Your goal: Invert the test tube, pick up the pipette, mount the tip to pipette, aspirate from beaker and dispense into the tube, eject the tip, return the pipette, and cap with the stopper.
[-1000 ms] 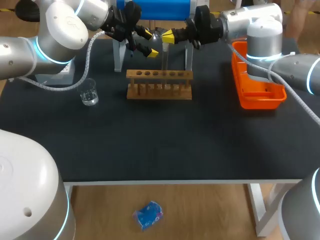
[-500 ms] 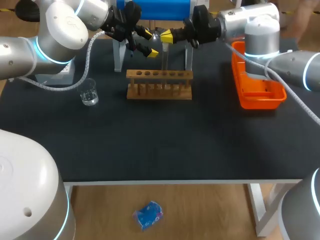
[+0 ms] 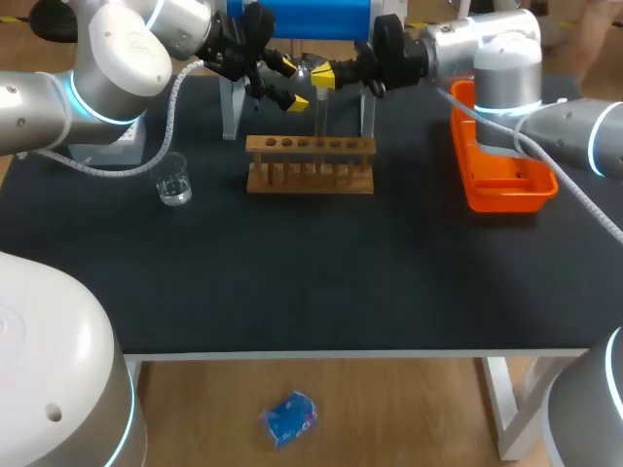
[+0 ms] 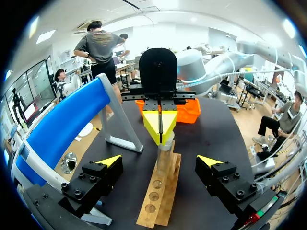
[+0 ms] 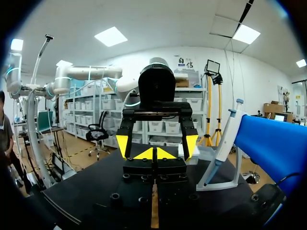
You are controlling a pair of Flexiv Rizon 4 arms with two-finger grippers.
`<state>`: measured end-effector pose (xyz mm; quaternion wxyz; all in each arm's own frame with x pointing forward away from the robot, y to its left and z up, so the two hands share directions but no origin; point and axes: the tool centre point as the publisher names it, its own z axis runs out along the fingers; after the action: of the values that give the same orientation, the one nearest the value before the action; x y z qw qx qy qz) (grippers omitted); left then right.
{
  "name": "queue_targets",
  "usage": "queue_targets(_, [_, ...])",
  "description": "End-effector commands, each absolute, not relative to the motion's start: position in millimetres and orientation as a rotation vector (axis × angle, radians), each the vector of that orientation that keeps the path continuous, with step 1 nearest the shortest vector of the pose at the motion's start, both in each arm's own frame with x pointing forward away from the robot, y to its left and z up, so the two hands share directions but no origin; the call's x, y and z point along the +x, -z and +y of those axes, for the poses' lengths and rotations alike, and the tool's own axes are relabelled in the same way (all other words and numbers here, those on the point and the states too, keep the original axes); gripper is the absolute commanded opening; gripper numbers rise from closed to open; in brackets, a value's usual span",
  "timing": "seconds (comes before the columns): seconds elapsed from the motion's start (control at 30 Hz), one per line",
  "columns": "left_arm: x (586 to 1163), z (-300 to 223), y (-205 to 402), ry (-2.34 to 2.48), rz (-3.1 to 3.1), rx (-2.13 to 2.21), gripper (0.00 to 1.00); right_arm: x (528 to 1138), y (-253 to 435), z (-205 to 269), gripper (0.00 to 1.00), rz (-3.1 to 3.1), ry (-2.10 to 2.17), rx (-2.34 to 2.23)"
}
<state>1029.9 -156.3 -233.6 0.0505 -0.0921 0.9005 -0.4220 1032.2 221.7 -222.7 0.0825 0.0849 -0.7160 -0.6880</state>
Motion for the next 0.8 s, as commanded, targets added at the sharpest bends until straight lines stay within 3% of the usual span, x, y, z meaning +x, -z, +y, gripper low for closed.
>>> queue_targets(0.03, [1030.8, -156.3, 232.8, 1.282, 2.748, -0.281, 1.0, 1034.5, 226.3, 220.6, 0.0, -2.138, 2.049, 0.254])
queue_targets(0.8, [1030.8, -156.3, 232.8, 1.282, 2.748, -0.281, 1.0, 1032.6, 245.8, 220.1, 0.0, -2.139, 2.021, 0.189])
